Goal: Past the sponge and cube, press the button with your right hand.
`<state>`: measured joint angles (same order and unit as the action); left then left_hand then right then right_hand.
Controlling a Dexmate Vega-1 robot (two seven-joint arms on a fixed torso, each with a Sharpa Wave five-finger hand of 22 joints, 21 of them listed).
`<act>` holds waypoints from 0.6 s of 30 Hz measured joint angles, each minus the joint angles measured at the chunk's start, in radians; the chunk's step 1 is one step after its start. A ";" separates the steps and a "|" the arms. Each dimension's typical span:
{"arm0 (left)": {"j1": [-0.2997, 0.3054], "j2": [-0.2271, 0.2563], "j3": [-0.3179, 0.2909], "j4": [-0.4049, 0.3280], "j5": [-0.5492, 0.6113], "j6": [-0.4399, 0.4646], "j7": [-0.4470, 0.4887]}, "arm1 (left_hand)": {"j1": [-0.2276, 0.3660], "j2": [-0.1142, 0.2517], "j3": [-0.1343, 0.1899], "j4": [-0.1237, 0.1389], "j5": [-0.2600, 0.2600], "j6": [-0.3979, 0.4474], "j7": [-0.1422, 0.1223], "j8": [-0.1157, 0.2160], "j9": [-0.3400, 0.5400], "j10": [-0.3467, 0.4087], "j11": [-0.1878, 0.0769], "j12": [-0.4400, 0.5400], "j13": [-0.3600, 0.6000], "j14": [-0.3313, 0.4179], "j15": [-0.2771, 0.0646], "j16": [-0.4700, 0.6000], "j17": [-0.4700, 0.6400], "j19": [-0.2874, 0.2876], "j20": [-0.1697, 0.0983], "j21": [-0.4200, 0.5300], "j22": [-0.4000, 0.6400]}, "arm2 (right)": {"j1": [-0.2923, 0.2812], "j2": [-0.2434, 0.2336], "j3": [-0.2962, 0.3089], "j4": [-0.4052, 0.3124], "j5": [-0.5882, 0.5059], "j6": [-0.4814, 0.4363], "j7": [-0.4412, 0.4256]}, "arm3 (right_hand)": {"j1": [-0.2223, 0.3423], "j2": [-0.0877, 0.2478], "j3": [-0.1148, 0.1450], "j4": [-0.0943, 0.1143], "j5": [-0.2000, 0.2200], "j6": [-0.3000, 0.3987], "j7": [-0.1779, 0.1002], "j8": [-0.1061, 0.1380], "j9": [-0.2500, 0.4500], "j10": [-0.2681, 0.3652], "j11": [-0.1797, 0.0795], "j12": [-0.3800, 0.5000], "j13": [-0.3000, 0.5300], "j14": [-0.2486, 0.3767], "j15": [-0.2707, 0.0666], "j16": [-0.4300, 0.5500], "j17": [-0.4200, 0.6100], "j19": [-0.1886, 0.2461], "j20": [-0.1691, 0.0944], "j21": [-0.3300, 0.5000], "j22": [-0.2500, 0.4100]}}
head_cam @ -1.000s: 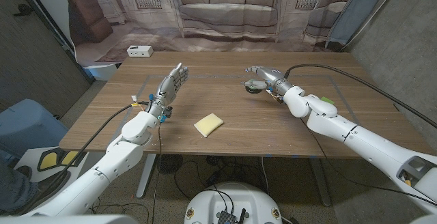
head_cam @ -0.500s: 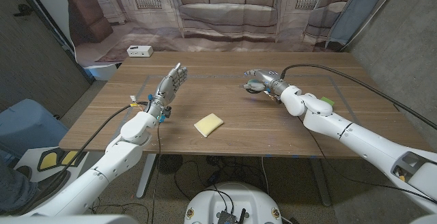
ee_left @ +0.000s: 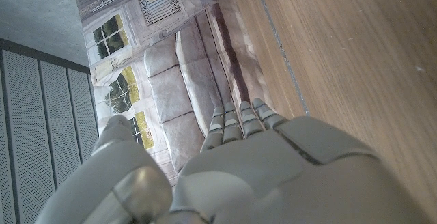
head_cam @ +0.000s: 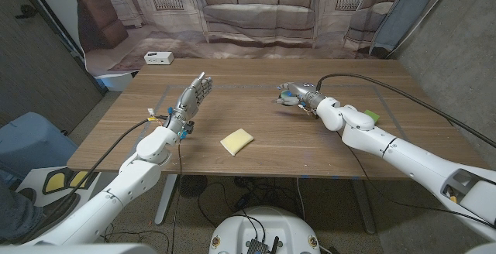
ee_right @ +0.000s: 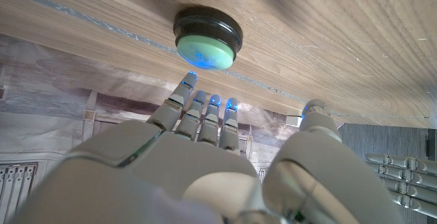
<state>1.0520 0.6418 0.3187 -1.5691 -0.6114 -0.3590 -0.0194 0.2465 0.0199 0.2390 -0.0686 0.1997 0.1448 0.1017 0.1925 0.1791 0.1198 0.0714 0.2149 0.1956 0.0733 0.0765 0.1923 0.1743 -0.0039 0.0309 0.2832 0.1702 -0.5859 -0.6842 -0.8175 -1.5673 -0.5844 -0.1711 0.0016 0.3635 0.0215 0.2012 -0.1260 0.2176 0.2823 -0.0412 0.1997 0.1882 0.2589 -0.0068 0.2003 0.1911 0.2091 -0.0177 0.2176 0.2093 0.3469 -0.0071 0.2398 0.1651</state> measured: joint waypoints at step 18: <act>-0.010 -0.003 0.005 0.007 0.000 0.008 0.000 | 0.000 0.000 -0.001 -0.001 0.000 0.000 0.000 0.000 0.000 0.002 -0.002 0.000 0.000 0.000 0.000 0.000 0.000 -0.004 0.003 -0.006 0.000 | 0.022 0.007 -0.021 0.032 0.009 -0.006 0.025 | 0.000 0.000 0.000 0.000 0.000 0.000 0.000 0.000 0.000 -0.005 0.005 0.000 0.000 0.006 0.005 0.000 0.000 0.011 0.000 0.000 0.000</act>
<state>1.0421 0.6392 0.3238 -1.5623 -0.6113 -0.3505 -0.0196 0.2464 0.0199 0.2379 -0.0694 0.1998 0.1448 0.1017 0.1925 0.1790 0.1218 0.0695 0.2149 0.1956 0.0732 0.0765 0.1923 0.1743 -0.0074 0.0344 0.2768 0.1702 -0.5642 -0.6771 -0.8382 -1.5351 -0.5758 -0.1766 0.0263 0.3633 0.0217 0.2012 -0.1260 0.2176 0.2826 -0.0408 0.1997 0.1882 0.2535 -0.0014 0.2003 0.1911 0.2149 -0.0127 0.2176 0.2093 0.3576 -0.0072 0.2397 0.1649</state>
